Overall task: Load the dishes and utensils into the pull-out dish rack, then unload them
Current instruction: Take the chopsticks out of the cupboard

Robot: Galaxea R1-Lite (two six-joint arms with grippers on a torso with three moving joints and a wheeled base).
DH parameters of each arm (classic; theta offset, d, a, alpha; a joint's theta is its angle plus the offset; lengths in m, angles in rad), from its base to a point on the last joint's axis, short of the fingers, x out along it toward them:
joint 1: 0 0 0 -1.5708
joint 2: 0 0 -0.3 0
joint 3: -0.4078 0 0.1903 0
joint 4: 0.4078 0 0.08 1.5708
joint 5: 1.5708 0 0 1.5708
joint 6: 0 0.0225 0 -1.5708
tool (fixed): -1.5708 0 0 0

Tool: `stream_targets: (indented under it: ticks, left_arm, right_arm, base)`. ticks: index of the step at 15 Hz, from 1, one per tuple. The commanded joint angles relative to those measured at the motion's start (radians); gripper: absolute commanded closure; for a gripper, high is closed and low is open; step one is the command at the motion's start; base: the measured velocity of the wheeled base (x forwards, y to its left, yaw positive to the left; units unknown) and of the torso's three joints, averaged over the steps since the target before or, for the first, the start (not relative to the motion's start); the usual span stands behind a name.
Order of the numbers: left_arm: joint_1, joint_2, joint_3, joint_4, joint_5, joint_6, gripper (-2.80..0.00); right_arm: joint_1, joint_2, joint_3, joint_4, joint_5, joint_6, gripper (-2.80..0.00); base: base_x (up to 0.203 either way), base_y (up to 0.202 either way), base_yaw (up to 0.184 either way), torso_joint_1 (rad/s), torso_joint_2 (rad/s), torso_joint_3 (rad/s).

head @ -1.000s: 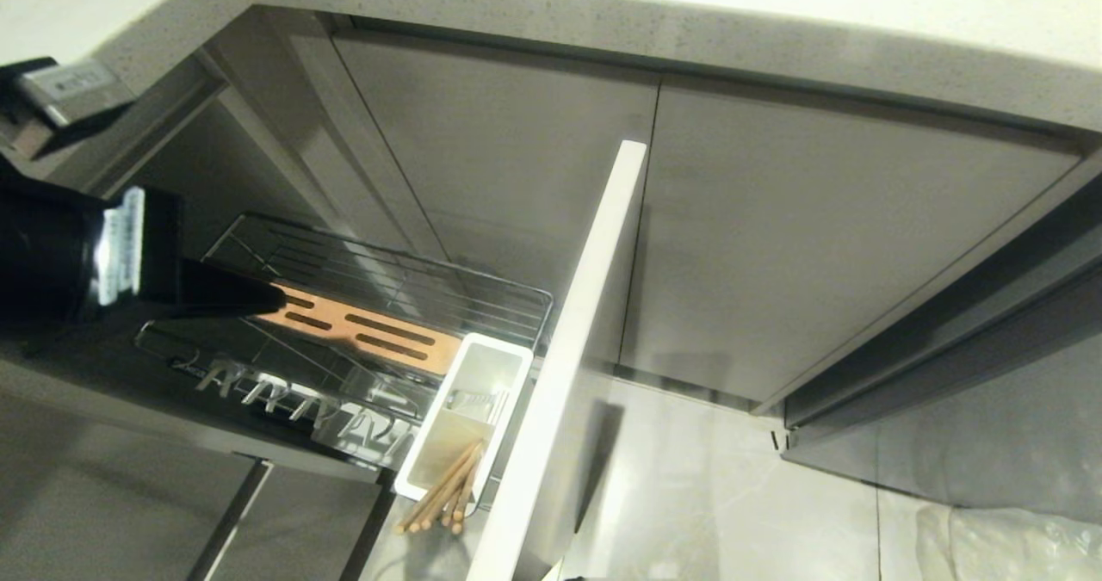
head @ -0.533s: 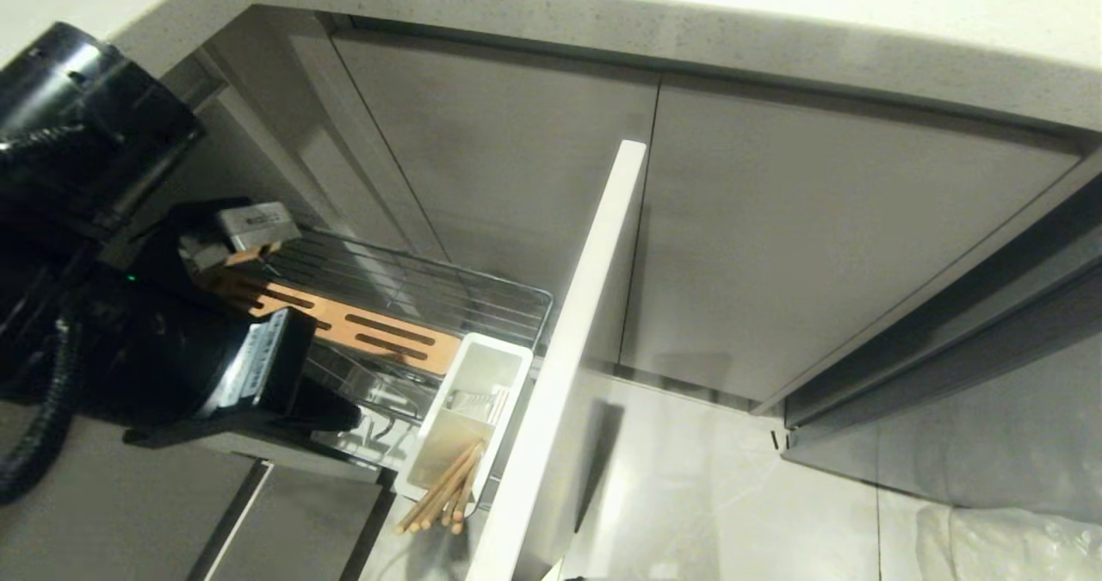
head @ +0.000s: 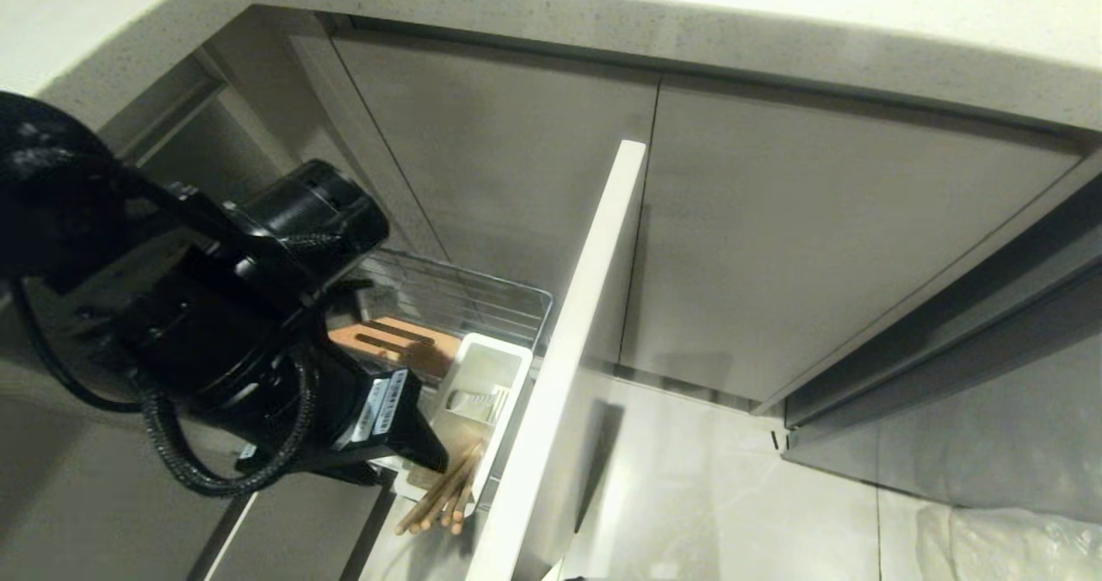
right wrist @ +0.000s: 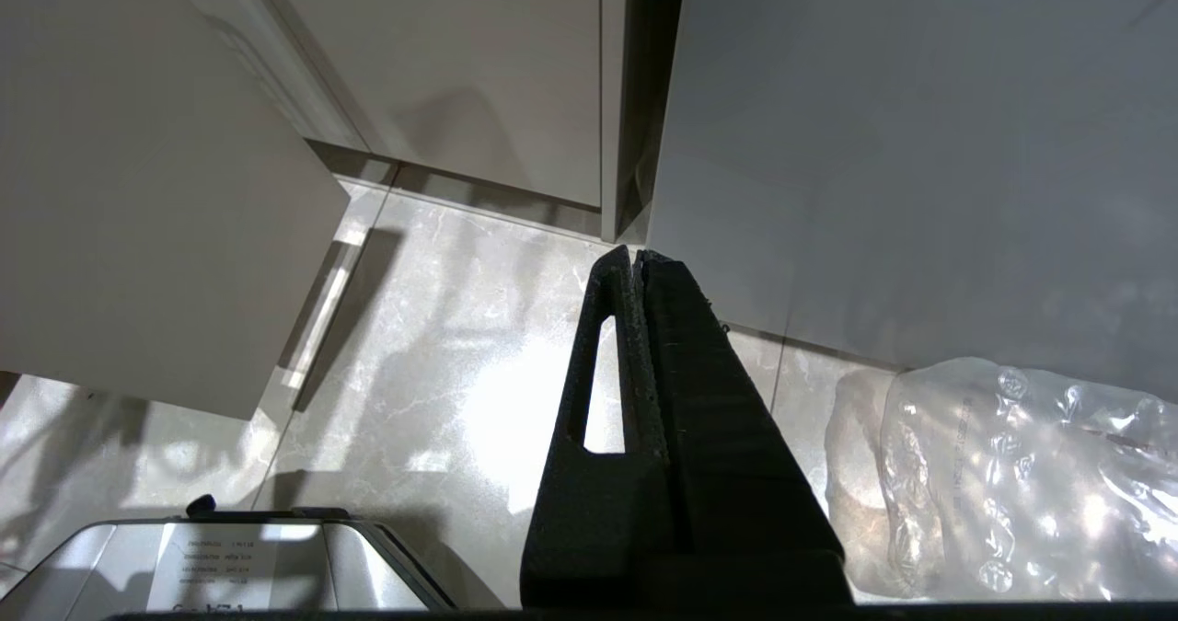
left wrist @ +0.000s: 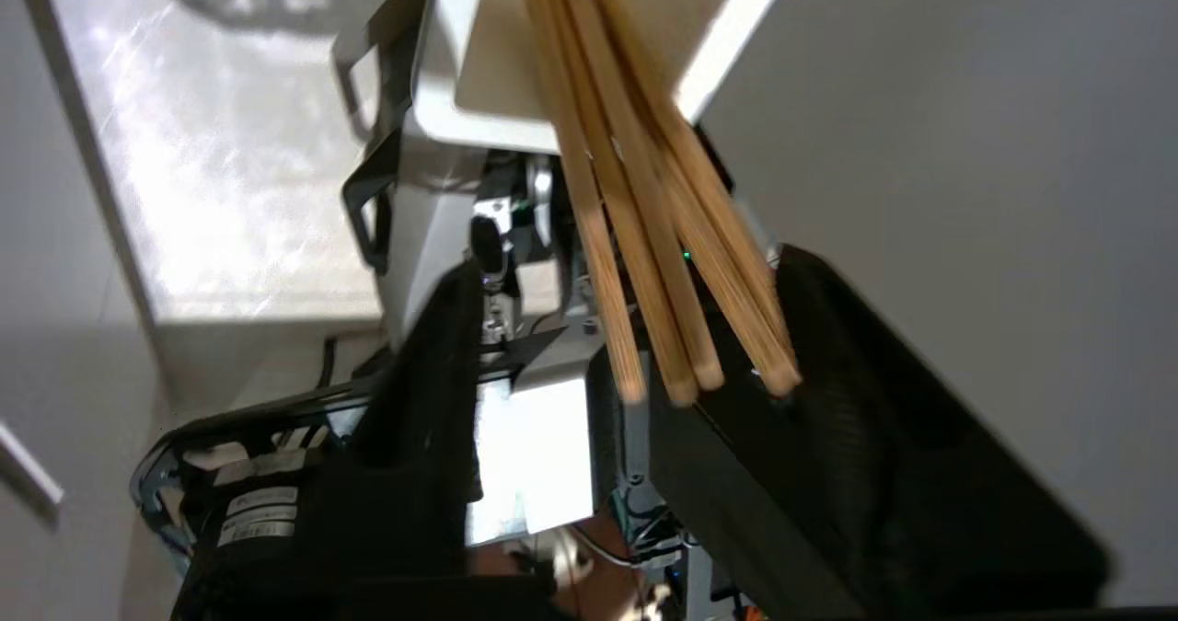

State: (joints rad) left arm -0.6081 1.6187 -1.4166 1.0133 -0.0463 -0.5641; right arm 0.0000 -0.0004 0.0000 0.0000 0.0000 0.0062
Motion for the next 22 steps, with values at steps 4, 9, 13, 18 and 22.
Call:
stream_targets:
  ticks: [4, 9, 13, 18, 22]
  left_arm:
    - [0.004, 0.101, 0.004, 0.032, 0.057, -0.005, -2.8]
    - [0.022, 0.112, 0.004, 0.035, 0.092, 0.0, -2.8]
    - [0.042, 0.116, 0.004, 0.036, 0.149, 0.006, -2.8]
    - [0.041, 0.112, -0.005, 0.054, 0.145, 0.009, -2.8]
    - [0.029, 0.064, -0.008, 0.074, 0.115, 0.009, -2.8]
  right_arm:
    - [0.0, 0.0, 0.0, 0.0, 0.0, 0.0, 0.0]
    - [0.0, 0.0, 0.0, 0.0, 0.0, 0.0, 0.0]
    - [0.0, 0.0, 0.0, 0.0, 0.0, 0.0, 0.0]
    - [0.0, 0.0, 0.0, 0.0, 0.0, 0.0, 0.0]
    - [0.0, 0.0, 0.0, 0.0, 0.0, 0.0, 0.0]
  base:
    - [0.0, 0.0, 0.0, 0.0, 0.0, 0.0]
    - [0.0, 0.0, 0.0, 0.0, 0.0, 0.0]
    - [0.0, 0.0, 0.0, 0.0, 0.0, 0.0]
    - [0.0, 0.0, 0.0, 0.0, 0.0, 0.0]
    - [0.0, 0.0, 0.0, 0.0, 0.0, 0.0]
